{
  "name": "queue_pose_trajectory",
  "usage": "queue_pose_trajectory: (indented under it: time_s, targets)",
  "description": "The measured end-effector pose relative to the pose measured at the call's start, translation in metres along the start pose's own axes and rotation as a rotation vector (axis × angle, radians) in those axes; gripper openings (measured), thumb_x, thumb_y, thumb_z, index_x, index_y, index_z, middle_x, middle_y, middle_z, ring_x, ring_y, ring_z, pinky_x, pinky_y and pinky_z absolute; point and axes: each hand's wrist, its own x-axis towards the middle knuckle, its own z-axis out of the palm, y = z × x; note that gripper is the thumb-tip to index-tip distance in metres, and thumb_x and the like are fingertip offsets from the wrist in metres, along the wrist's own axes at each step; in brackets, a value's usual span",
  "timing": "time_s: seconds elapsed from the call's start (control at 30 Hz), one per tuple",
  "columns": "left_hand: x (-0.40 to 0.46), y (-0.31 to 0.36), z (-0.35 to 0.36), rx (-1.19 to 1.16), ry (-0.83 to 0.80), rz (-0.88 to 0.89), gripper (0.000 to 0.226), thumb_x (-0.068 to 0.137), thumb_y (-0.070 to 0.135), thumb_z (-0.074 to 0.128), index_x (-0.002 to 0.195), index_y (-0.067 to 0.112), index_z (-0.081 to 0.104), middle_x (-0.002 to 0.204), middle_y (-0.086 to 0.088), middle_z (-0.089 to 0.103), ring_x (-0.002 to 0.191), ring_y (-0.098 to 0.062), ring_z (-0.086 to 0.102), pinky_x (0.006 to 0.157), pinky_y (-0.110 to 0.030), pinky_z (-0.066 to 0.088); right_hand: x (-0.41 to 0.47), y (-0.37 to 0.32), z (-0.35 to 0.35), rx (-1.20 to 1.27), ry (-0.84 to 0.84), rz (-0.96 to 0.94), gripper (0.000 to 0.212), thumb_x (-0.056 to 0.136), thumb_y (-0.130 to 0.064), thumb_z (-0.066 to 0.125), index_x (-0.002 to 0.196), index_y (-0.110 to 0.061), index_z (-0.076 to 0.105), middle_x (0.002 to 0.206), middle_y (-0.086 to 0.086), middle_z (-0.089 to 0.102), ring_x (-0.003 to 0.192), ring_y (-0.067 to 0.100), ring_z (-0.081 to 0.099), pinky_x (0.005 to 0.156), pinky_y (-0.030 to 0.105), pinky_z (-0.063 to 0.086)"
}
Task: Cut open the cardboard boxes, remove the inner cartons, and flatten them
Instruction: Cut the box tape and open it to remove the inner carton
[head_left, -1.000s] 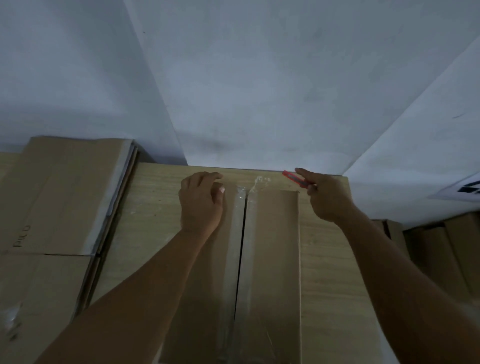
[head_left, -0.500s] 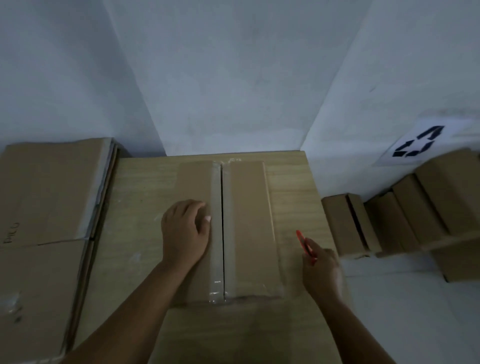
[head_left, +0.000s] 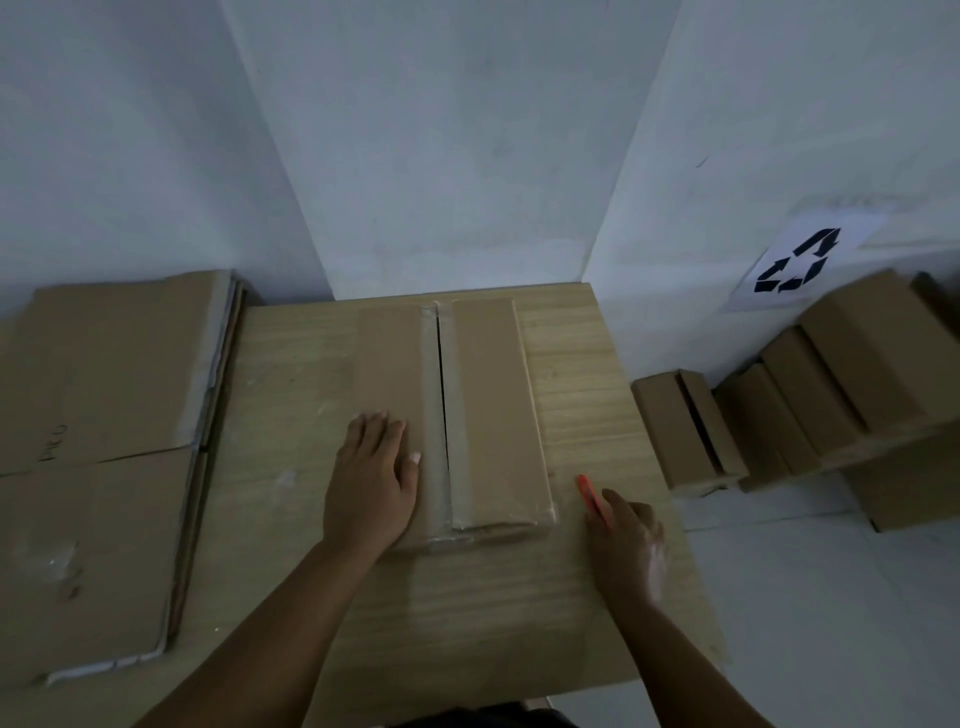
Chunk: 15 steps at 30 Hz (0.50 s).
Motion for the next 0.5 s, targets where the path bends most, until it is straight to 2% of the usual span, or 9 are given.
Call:
queue_pose_trajectory:
  time_s: [0.1,0.2,0.27,0.37,0.43,0.5]
  targets:
    - [0.001,0.001,0.001,-0.026,-0.023,-0.007,0.065,0.098,0.045,0.021,0.142,0.008,0.053,0.153,-0.015,0.042,0.148,-0.036,0.025,0.116,-0.053,0.032,0.004,-0.035,-0.005,0.175,0.115,-0.048,0.036,0.099,-0.035,0.057,0.133,-0.022,0.061,0.119,0.006,0.058,0.105,0.02,0.049,0.087,0.037,0.037]
    - [0.001,0.001,-0.001,-0.078,-0.006,-0.005,0.063,0.098,0.04,0.02,0.141,0.008,0.055,0.152,-0.016,0.044,0.147,-0.038,0.027,0.116,-0.053,0.031,0.002,-0.082,-0.008,0.208,0.211,-0.25,0.035,0.096,-0.027,0.063,0.13,-0.021,0.063,0.116,0.008,0.059,0.101,0.018,0.047,0.084,0.043,0.046]
    - [0.0,0.001,-0.002,-0.087,0.005,0.007,0.062,0.099,0.039,0.022,0.139,0.007,0.056,0.151,-0.017,0.046,0.146,-0.039,0.029,0.115,-0.055,0.033,-0.005,-0.114,-0.008,0.049,0.113,-0.38,0.043,0.093,-0.04,0.062,0.133,-0.027,0.057,0.127,0.006,0.053,0.113,0.023,0.046,0.094,0.046,0.044]
    - [0.001,-0.001,-0.001,-0.059,0.003,0.014,0.059,0.099,0.036,0.025,0.137,0.006,0.058,0.149,-0.018,0.048,0.144,-0.041,0.033,0.112,-0.056,0.036,-0.02,-0.145,0.0,-0.218,-0.138,-0.409,0.075,0.079,-0.075,0.051,0.141,-0.036,0.036,0.144,0.003,0.025,0.134,0.027,0.024,0.109,0.05,0.028]
    - [0.0,-0.001,0.0,-0.031,-0.013,0.015,0.058,0.1,0.036,0.025,0.137,0.006,0.058,0.149,-0.018,0.048,0.144,-0.04,0.033,0.112,-0.055,0.037,-0.024,-0.153,0.002,-0.251,-0.227,-0.379,0.08,0.074,-0.076,0.055,0.139,-0.034,0.035,0.147,0.005,0.019,0.136,0.03,0.016,0.109,0.054,0.027]
    - [0.0,-0.002,0.0,0.0,-0.015,0.019,0.058,0.1,0.036,0.024,0.139,0.007,0.057,0.15,-0.017,0.047,0.145,-0.039,0.031,0.113,-0.054,0.037,-0.02,-0.157,-0.003,-0.159,-0.263,-0.346,0.069,0.073,-0.065,0.058,0.133,-0.033,0.041,0.144,0.002,0.024,0.133,0.029,0.018,0.105,0.052,0.032]
